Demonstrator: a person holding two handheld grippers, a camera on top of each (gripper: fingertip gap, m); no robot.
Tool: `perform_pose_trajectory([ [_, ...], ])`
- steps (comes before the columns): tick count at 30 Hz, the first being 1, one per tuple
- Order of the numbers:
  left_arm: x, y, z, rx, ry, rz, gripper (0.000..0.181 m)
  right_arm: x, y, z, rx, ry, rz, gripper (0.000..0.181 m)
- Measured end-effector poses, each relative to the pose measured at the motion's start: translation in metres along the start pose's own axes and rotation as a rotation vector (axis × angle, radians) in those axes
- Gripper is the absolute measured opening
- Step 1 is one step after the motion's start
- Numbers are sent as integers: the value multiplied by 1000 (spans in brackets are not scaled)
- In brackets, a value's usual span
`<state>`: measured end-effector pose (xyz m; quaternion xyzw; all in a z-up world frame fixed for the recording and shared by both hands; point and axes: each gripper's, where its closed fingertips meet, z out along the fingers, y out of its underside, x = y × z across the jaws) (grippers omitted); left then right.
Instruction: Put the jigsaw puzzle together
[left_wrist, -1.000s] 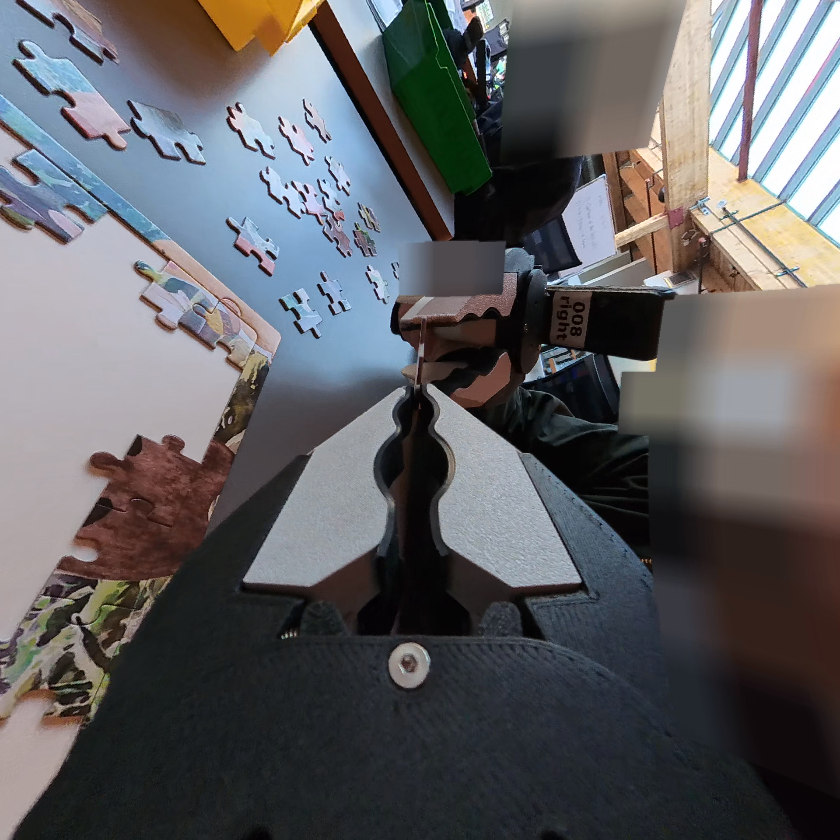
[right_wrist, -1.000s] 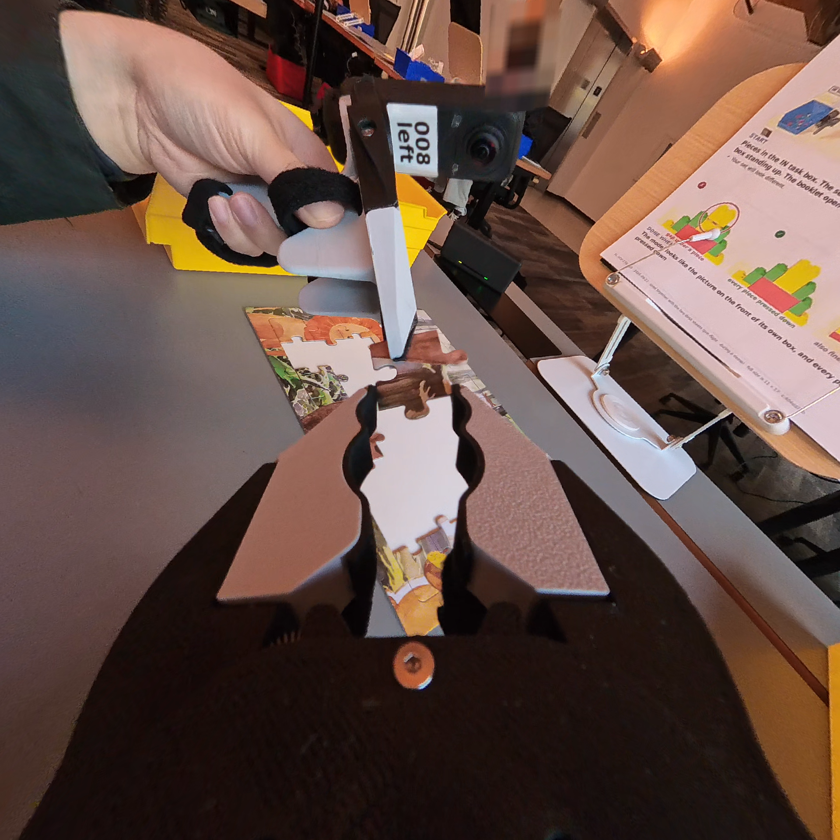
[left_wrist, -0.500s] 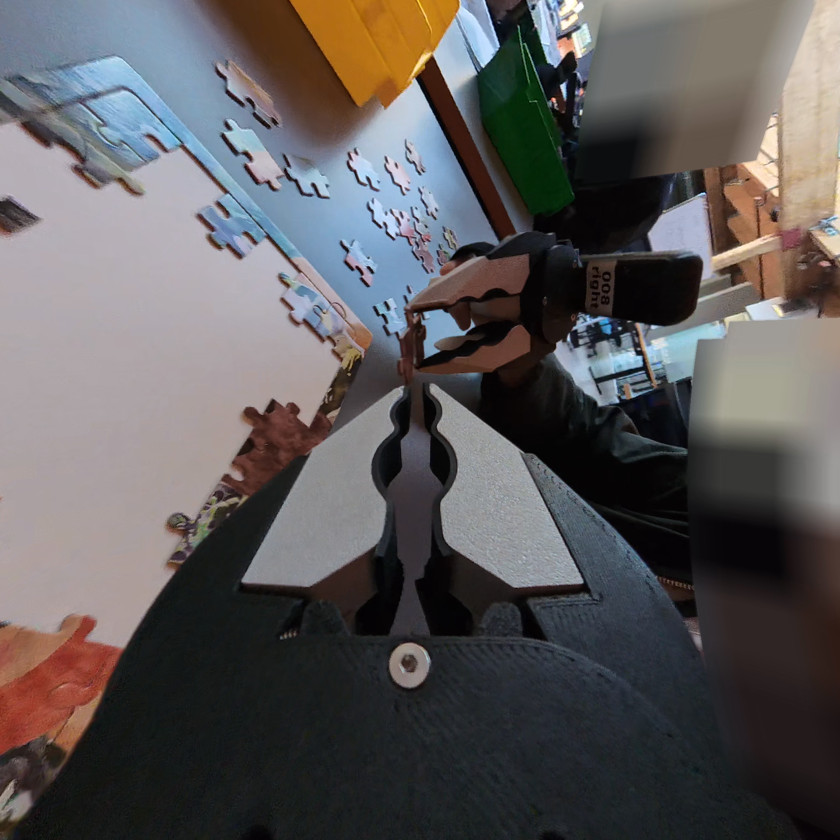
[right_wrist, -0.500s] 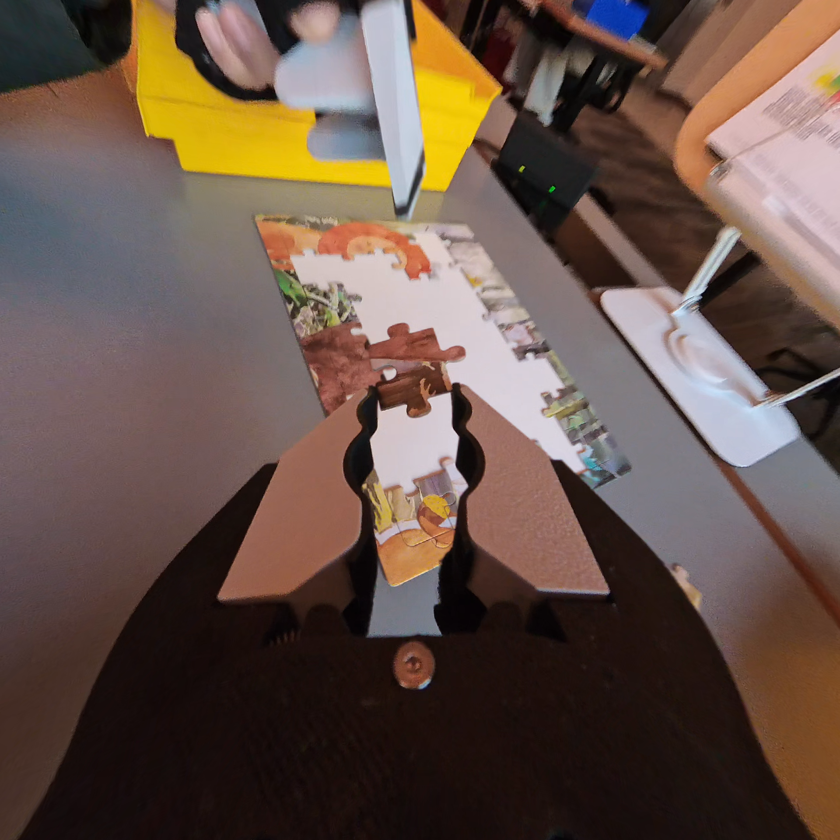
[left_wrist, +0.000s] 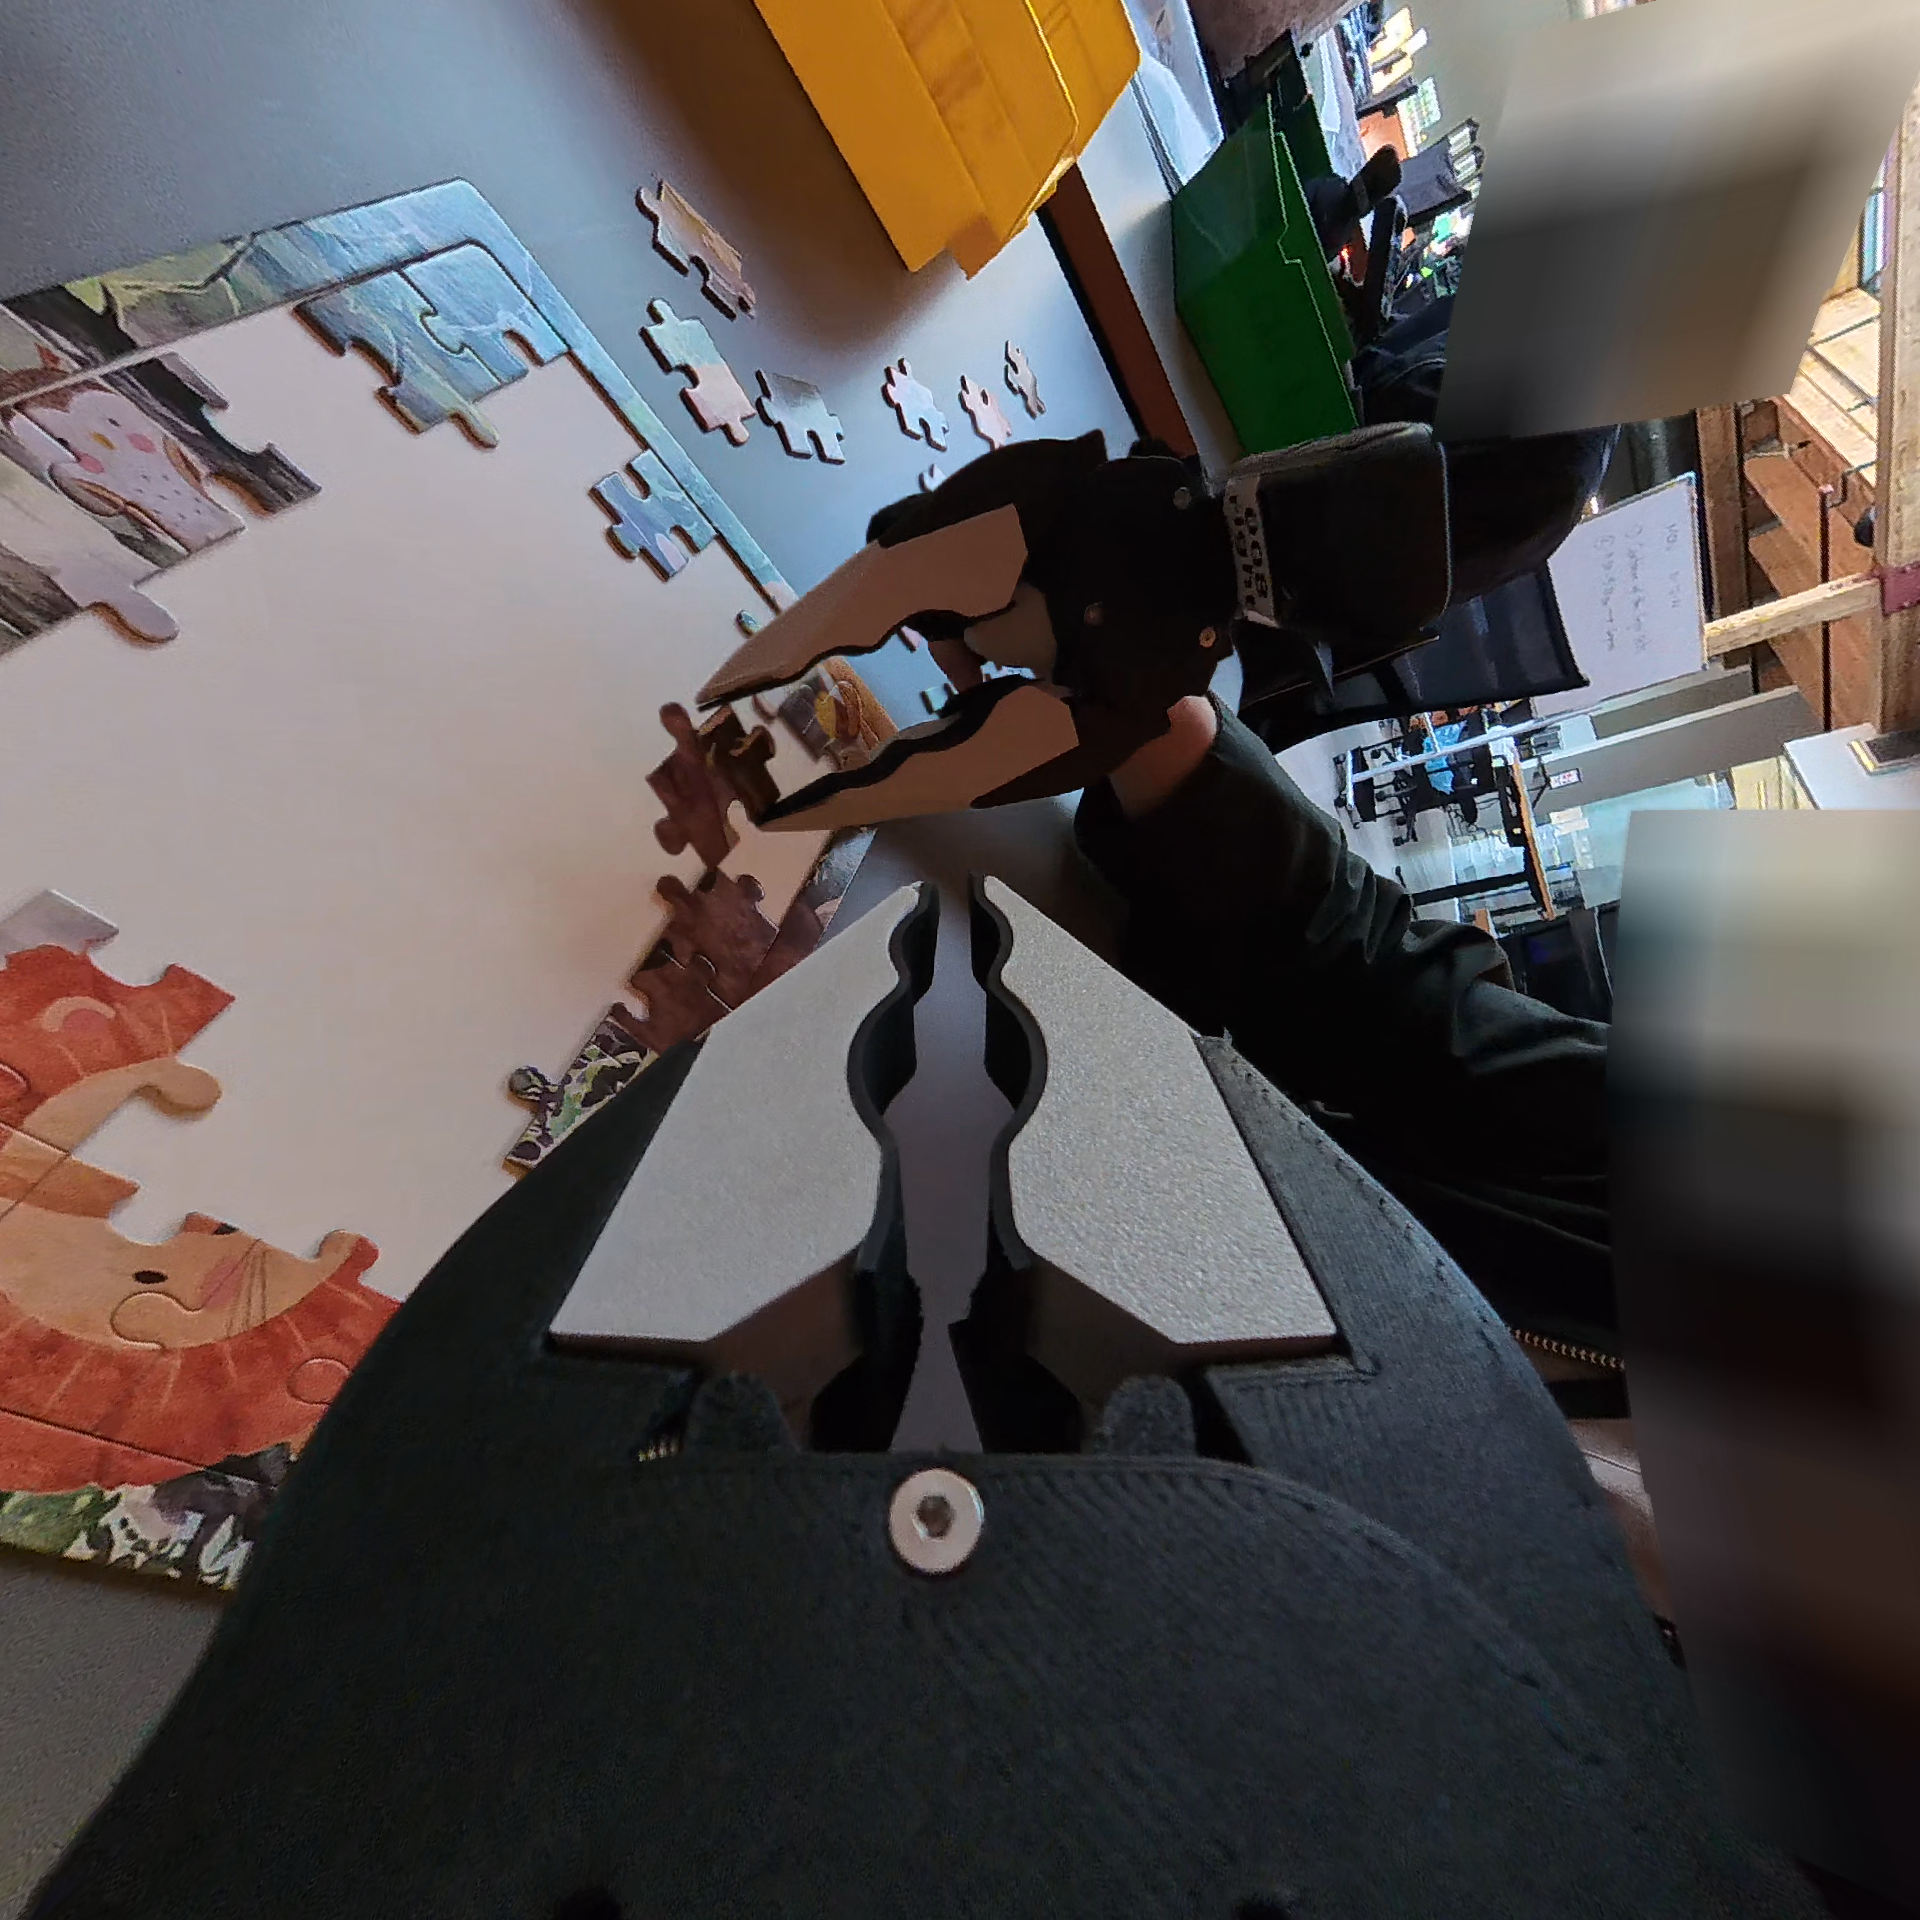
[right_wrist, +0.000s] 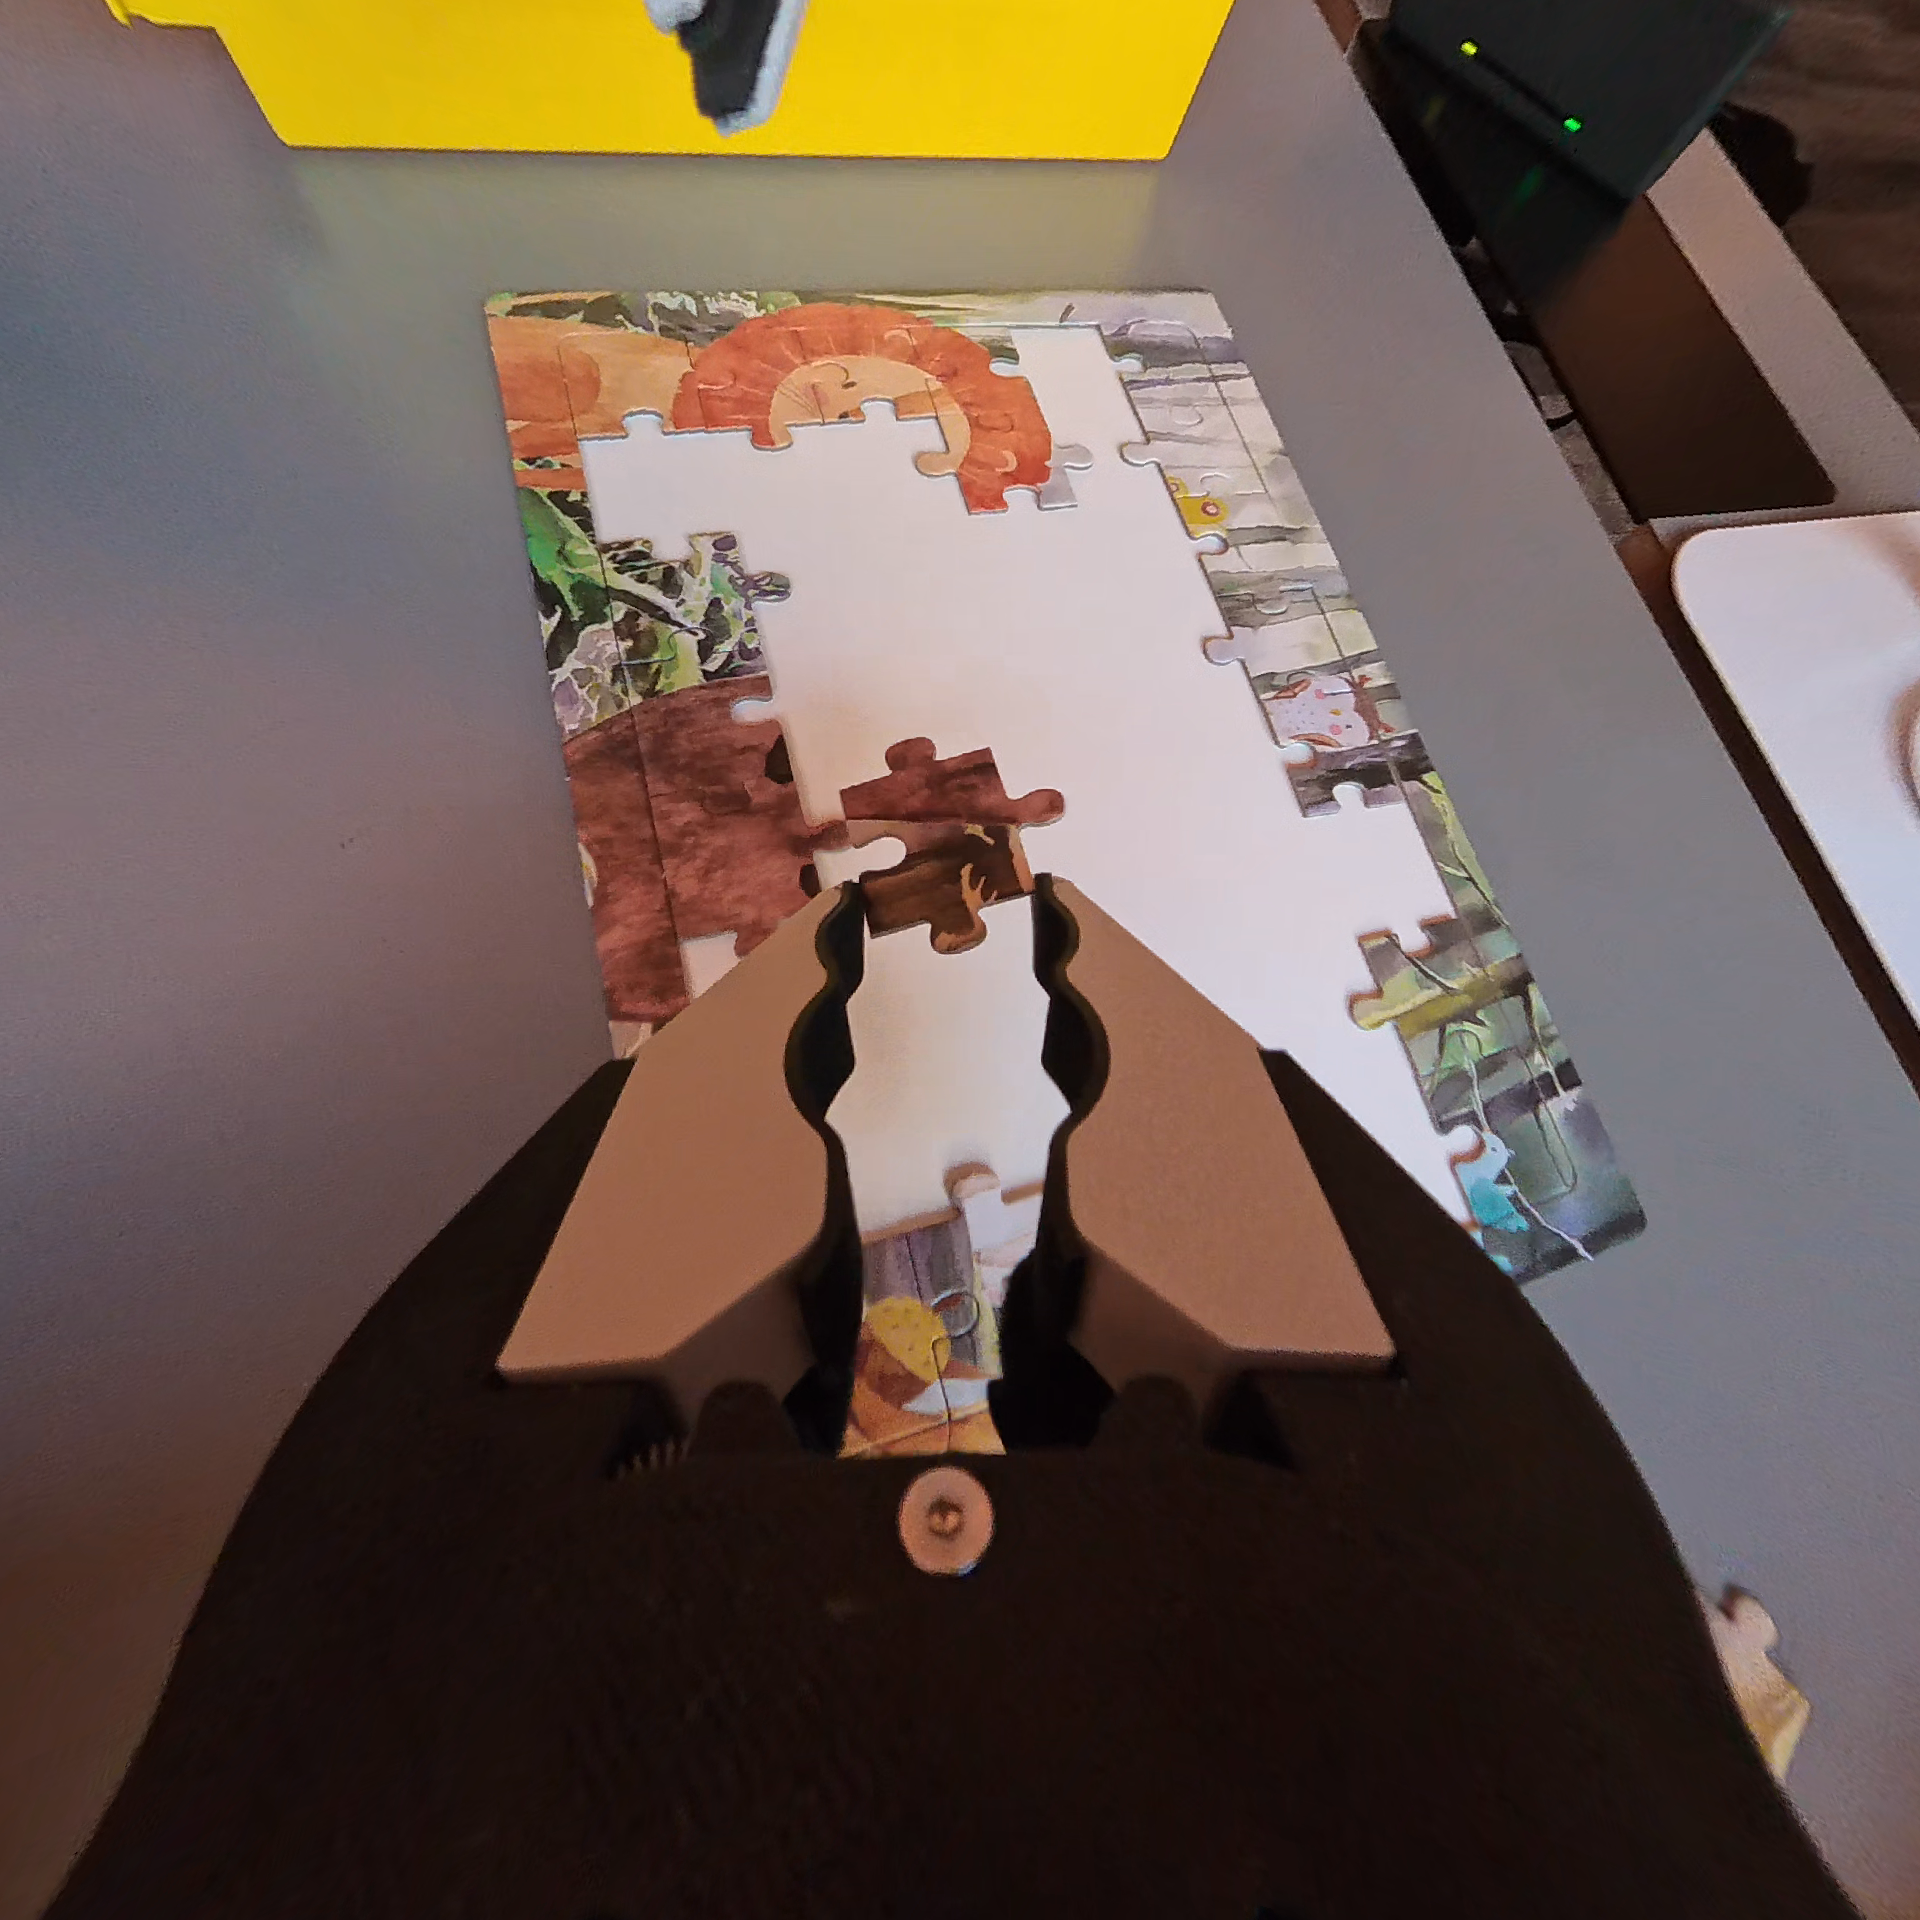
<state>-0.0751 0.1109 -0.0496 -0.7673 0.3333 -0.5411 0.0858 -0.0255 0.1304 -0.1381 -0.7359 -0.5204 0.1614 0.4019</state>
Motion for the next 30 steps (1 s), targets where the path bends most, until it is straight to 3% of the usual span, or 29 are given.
perform_pose_trajectory([
  [20, -32, 11, 6, -57, -59, -88, 5, -9, 1, 16, -3, -74, -1, 33],
  [30, -32, 11, 5, -60, -71, -81, 5, -5, 26, -18, -9, -139, 82, 32],
])
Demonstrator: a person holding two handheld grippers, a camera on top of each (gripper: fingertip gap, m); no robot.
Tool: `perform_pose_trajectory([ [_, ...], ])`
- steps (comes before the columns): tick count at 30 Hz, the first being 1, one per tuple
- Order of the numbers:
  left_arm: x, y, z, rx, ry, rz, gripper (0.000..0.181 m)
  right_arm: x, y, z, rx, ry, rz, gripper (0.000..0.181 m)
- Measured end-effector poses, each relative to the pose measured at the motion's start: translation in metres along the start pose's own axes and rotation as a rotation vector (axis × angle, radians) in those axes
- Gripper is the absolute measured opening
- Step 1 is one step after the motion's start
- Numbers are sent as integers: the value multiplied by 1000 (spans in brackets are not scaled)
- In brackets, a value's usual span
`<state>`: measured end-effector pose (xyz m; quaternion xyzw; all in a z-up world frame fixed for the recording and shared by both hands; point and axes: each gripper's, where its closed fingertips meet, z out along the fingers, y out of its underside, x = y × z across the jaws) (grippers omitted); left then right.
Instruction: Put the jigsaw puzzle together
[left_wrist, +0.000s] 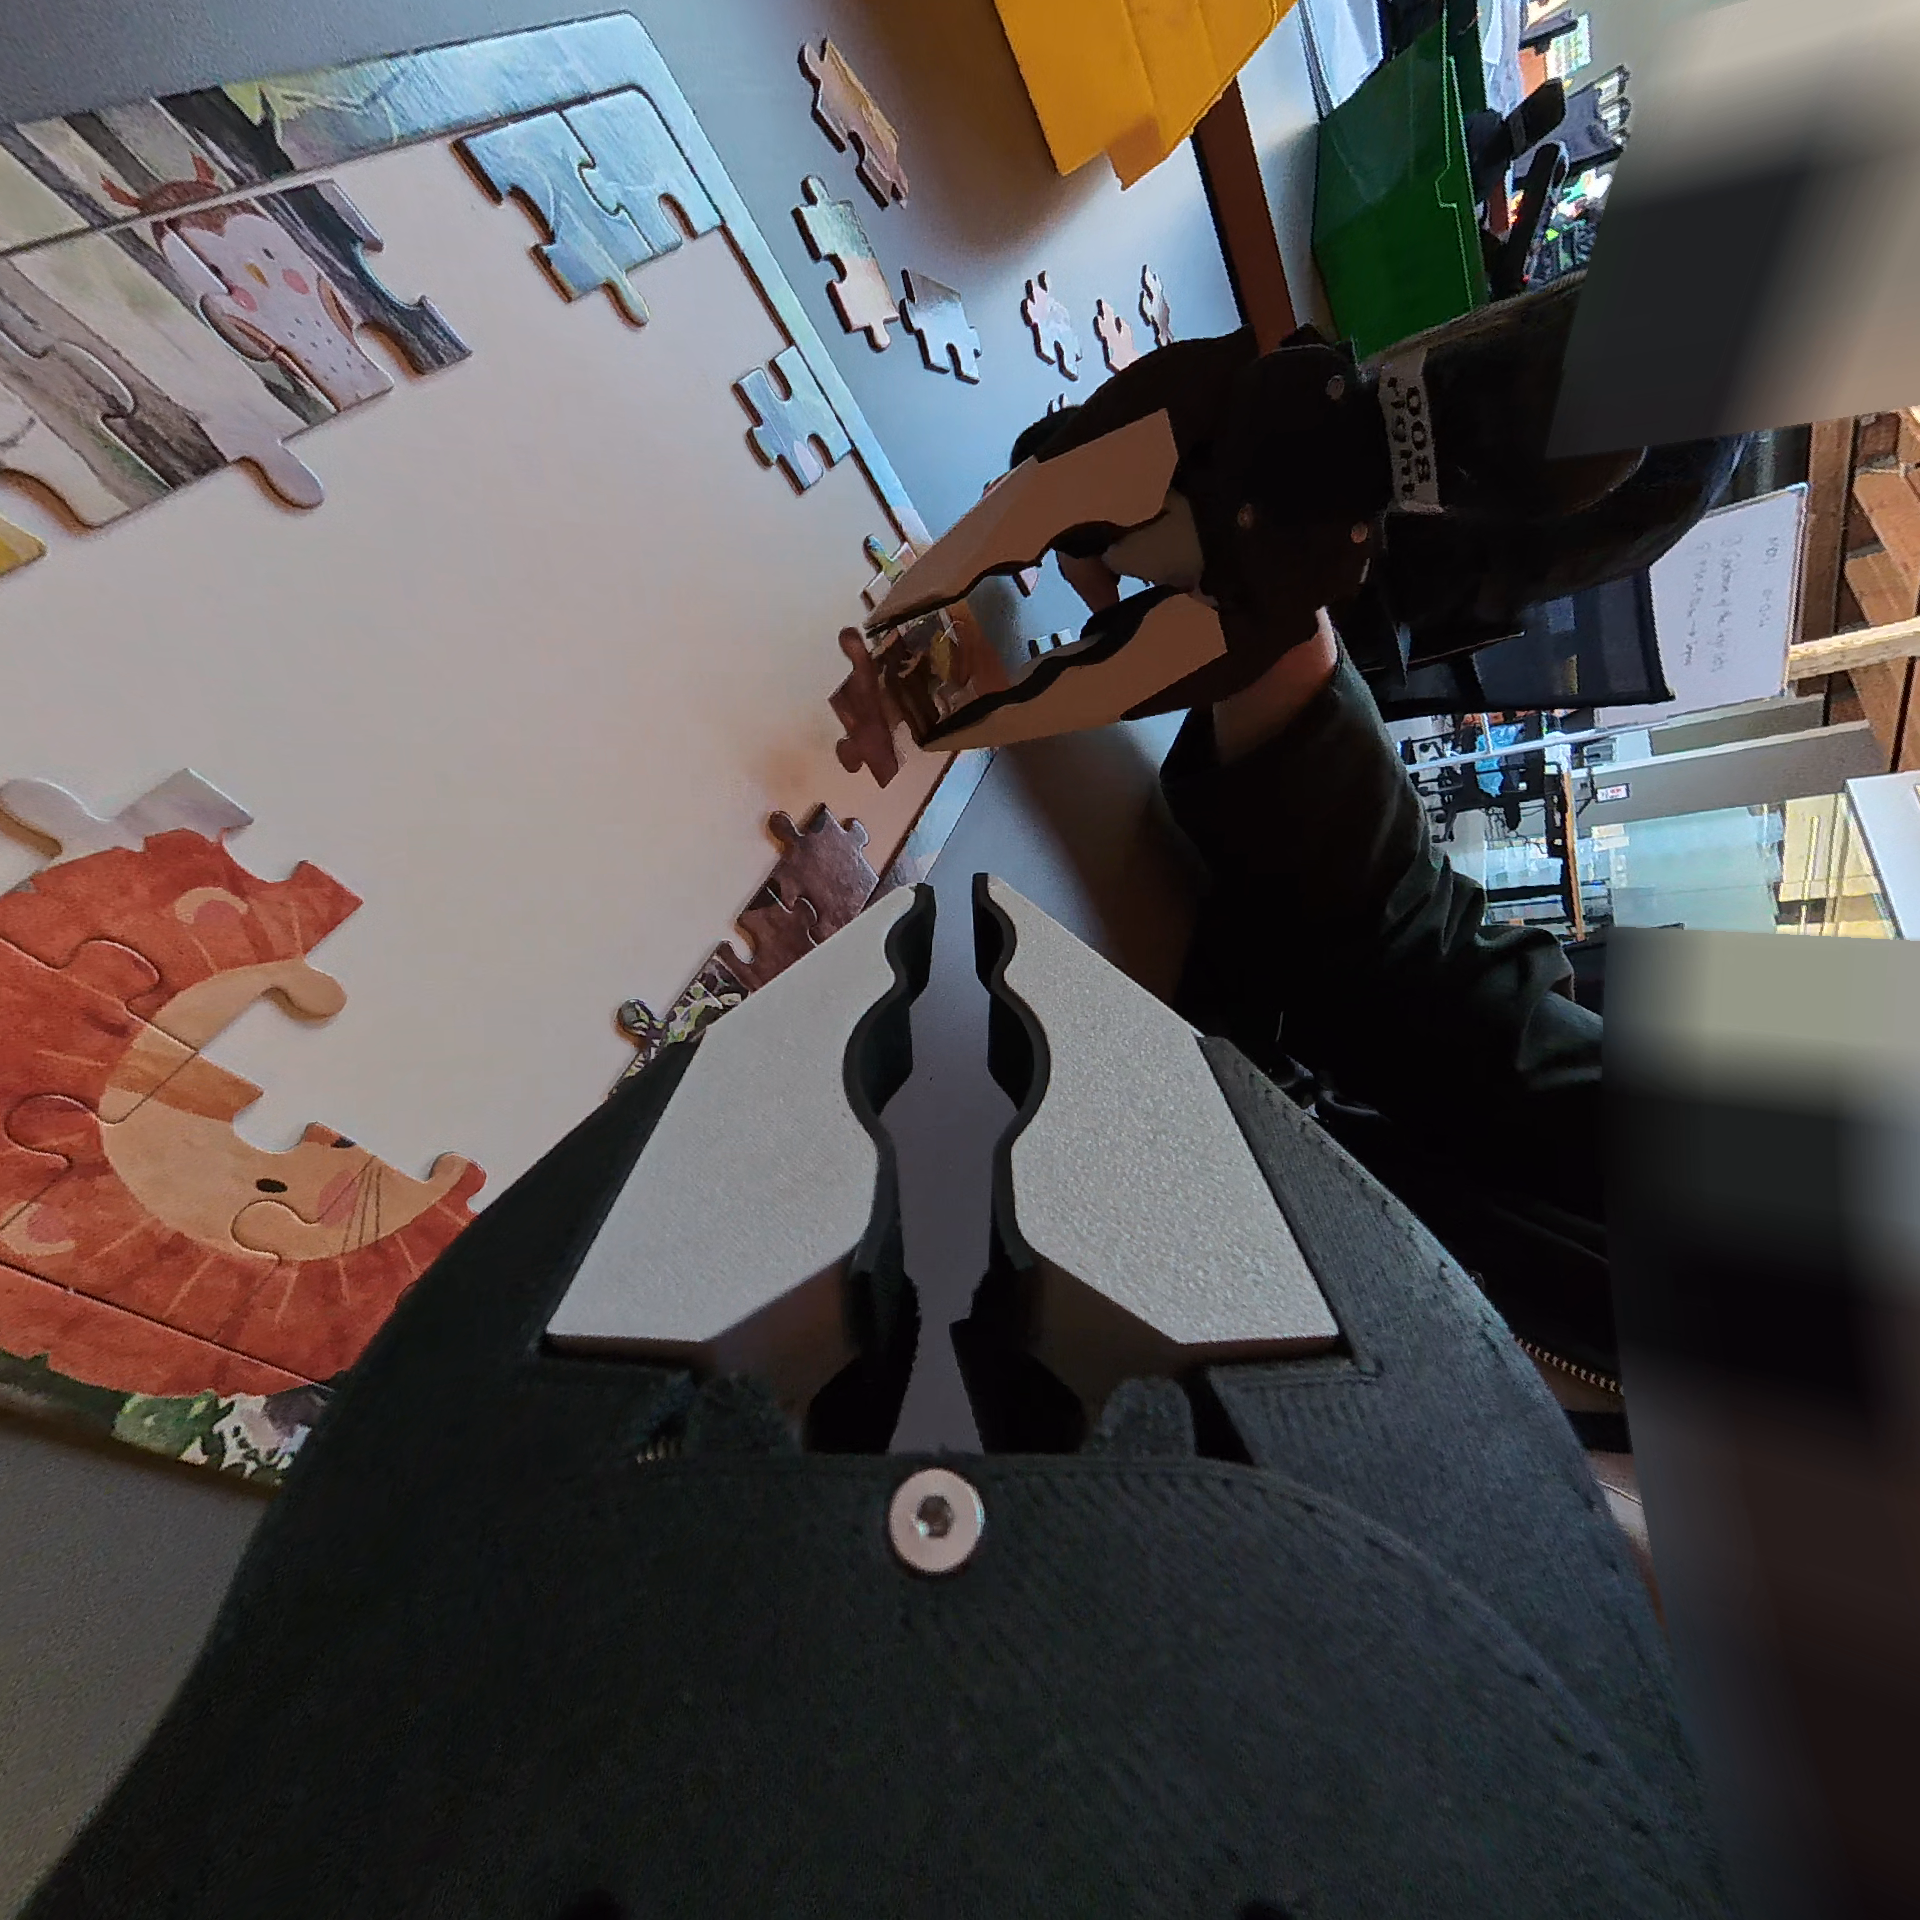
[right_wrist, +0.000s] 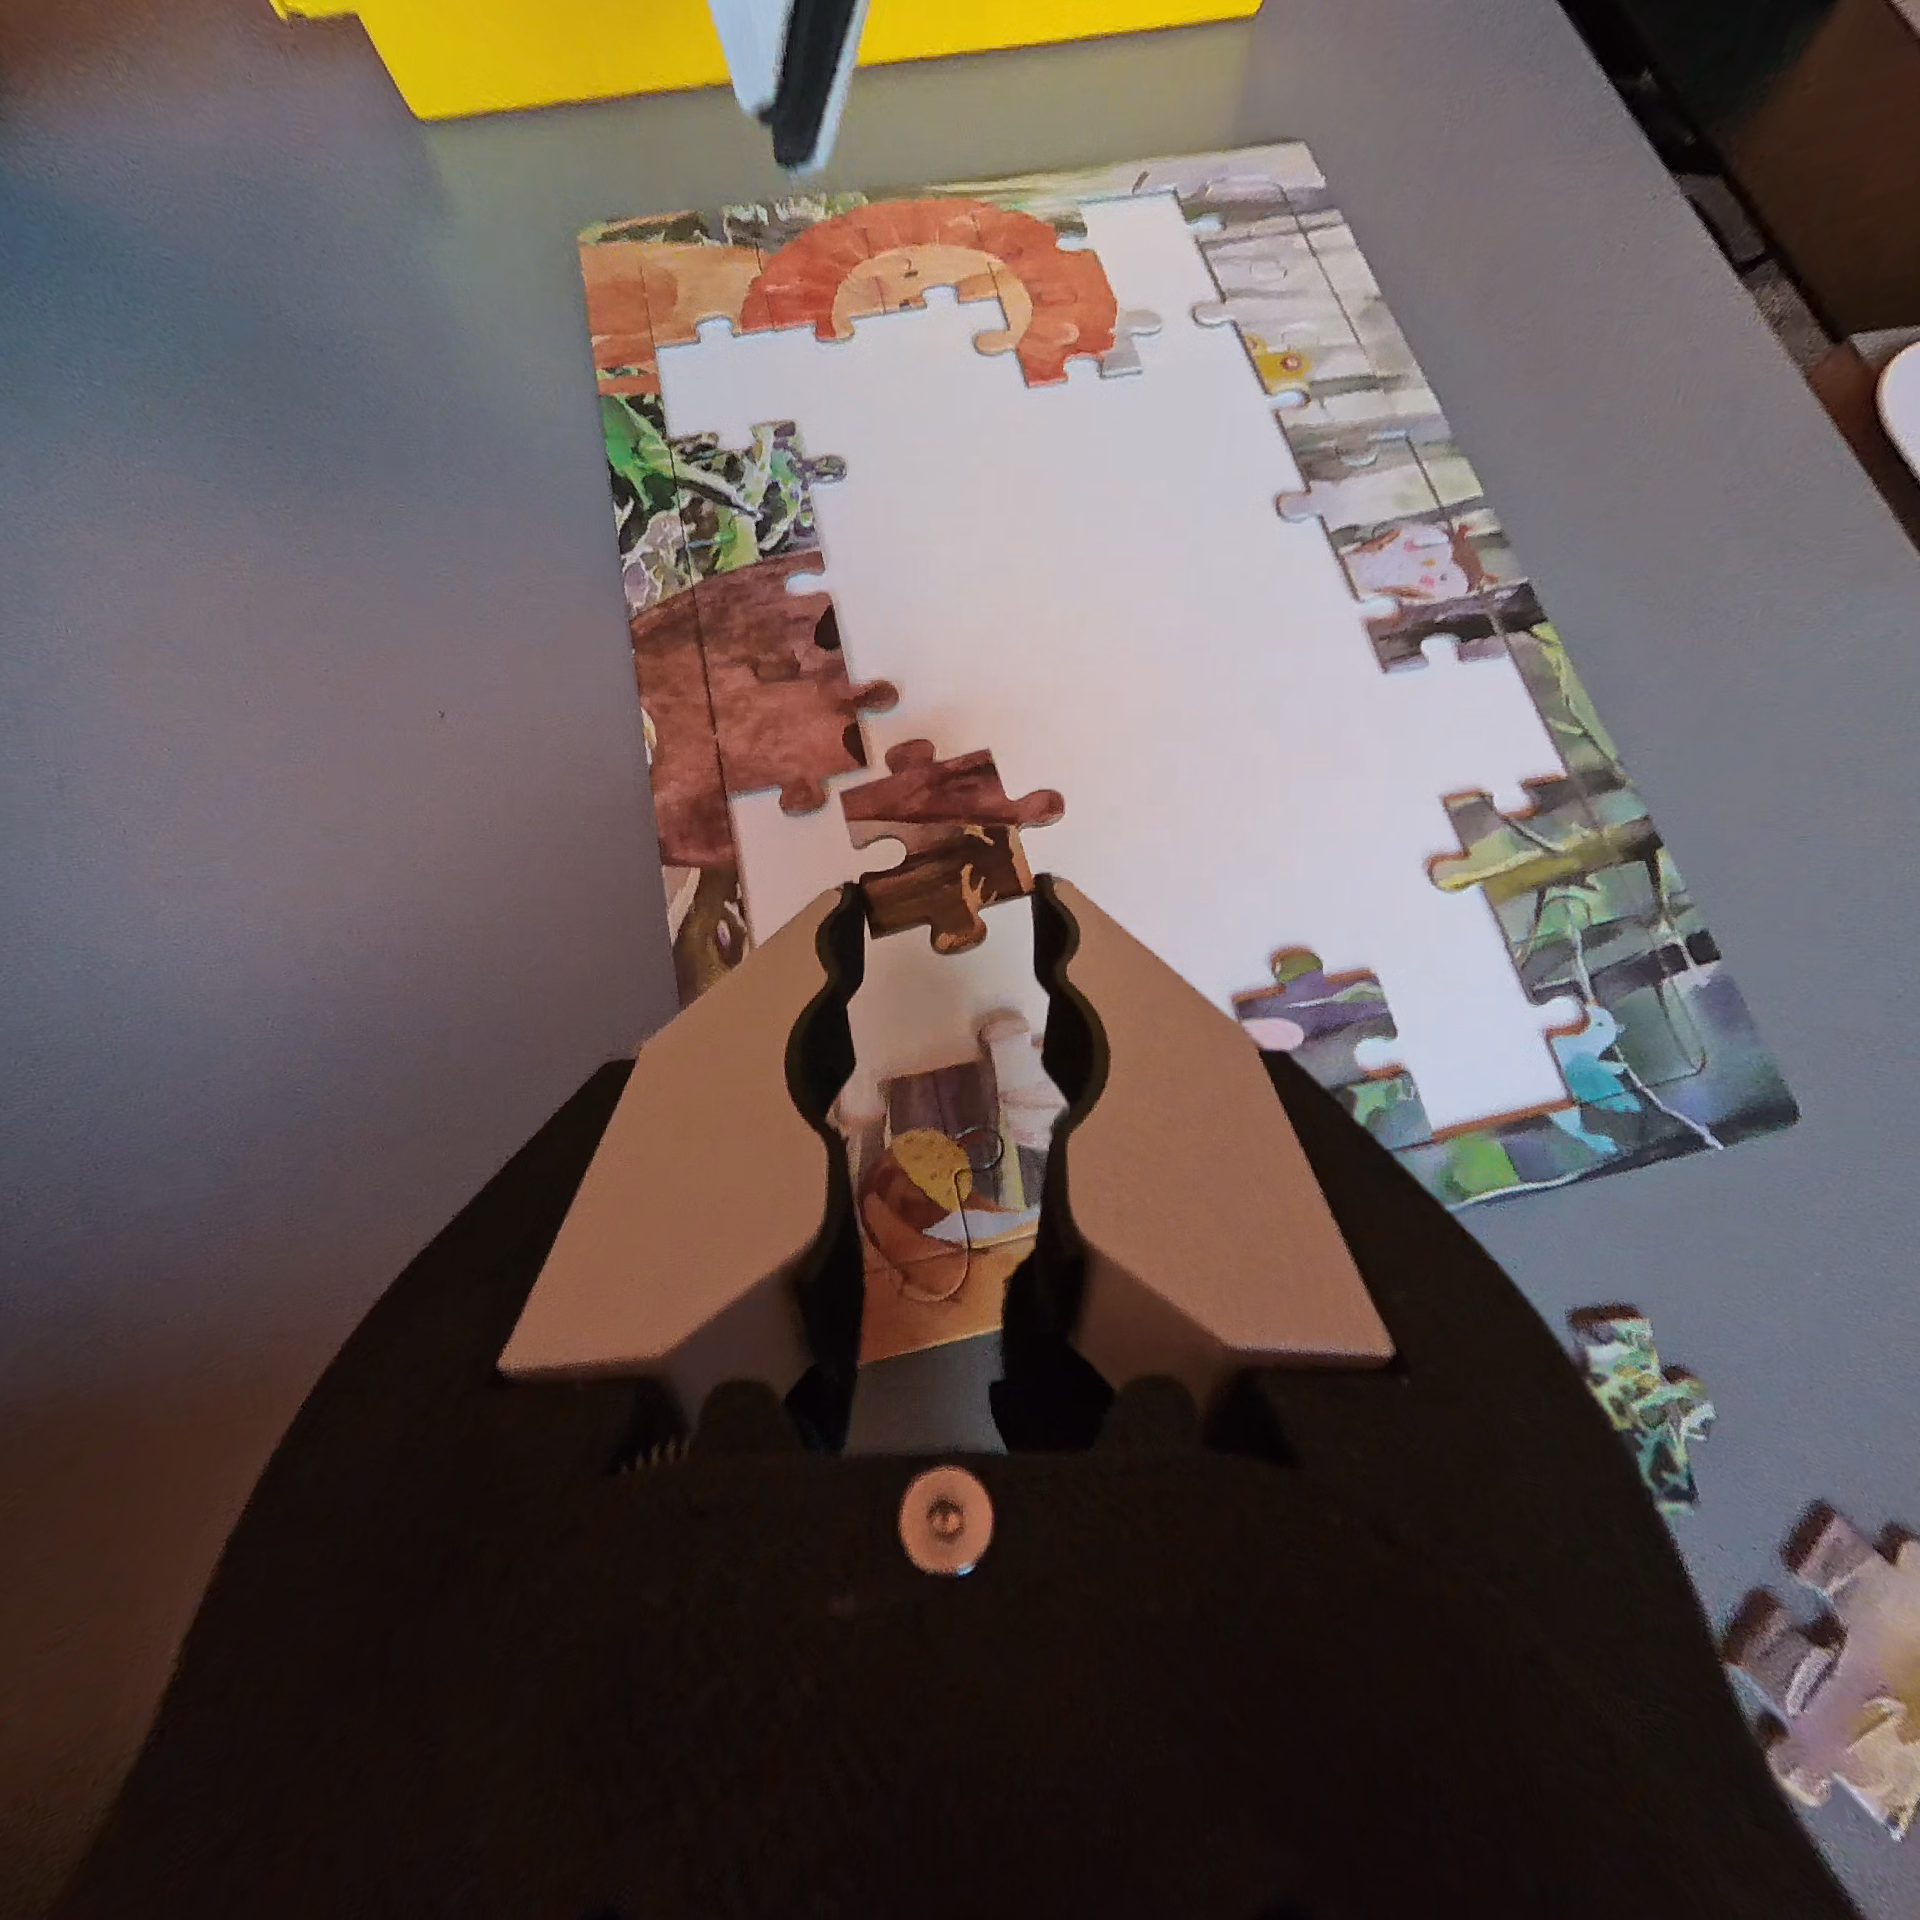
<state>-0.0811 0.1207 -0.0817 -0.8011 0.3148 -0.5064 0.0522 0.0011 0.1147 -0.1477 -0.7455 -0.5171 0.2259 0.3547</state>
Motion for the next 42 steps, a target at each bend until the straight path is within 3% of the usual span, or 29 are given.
perform_pose_trajectory([
  [17, -2, 1, 2, -7, -5, -3, 5, 5, 10, -1, -9, 12, -2, 33],
  [20, -5, -2, 7, 17, -3, -13, 7, 1, -4, -8, 73, 42, -114, 32],
  [24, 6, -6, 29, 42, 85, -11, 23, -13, -30, -24, 154, 117, -268, 32],
  [28, 24, -9, 50, 67, 171, 3, 26, -21, -42, -37, 212, 147, -294, 32],
  [36, 35, -11, 59, 101, 249, -3, 0, -12, -46, -42, 248, 171, -261, 32],
  [42, 24, -16, 58, 139, 244, -63, 0, 13, -34, -55, 237, 213, -132, 47],
])
